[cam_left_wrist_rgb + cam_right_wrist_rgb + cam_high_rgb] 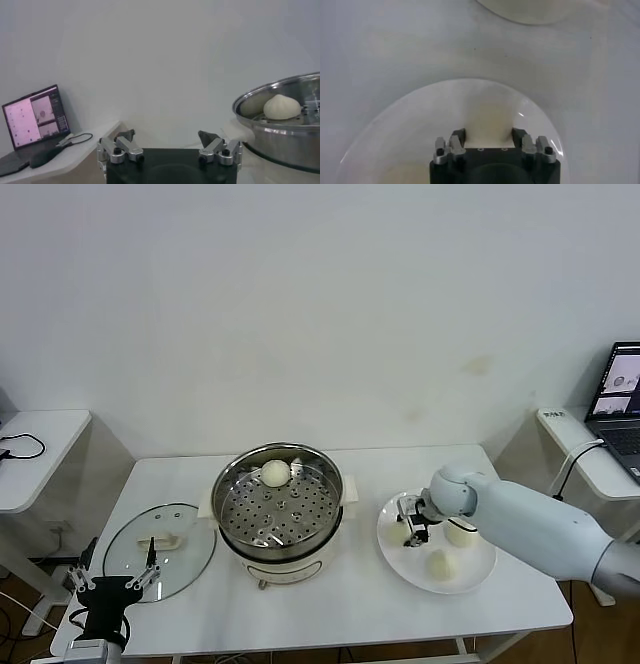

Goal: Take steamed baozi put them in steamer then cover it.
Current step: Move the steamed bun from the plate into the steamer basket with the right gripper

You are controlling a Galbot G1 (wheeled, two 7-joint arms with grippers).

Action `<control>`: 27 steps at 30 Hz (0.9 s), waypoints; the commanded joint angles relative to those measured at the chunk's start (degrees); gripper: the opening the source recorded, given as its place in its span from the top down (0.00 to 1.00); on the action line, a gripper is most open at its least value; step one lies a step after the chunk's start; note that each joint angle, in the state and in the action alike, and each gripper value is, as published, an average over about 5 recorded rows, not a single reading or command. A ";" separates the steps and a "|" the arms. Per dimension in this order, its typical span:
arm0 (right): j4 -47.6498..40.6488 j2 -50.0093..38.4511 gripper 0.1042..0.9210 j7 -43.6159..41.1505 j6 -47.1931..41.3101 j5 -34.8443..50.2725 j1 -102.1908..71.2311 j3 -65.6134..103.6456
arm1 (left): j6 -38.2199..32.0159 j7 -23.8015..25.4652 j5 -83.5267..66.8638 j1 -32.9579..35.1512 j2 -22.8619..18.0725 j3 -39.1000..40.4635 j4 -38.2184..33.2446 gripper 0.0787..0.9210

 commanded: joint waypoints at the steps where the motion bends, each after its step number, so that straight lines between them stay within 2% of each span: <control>1: 3.06 -2.93 0.42 -2.38 -0.42 3.18 7.62 -1.00 | 0.06 0.04 -0.01 -0.02 0.06 0.02 -0.11 0.12; 8: 9.10 -6.97 0.40 -3.28 -2.76 11.77 20.33 -7.00 | 0.24 0.12 -0.08 -0.30 0.38 0.65 -0.23 0.12; 13: 12.79 -6.23 0.40 -2.94 -4.61 17.01 32.08 -13.04 | 0.38 0.13 -0.16 -0.65 0.55 1.37 -0.24 0.12; 20: 14.09 1.85 0.39 -0.25 -8.34 27.14 42.20 -18.50 | 0.50 0.13 -0.34 -1.20 0.82 1.93 -0.28 0.12; 27: 11.48 14.13 0.39 4.63 -12.42 34.31 39.26 -17.62 | 0.75 0.16 -0.68 -1.56 1.14 1.66 -0.58 0.12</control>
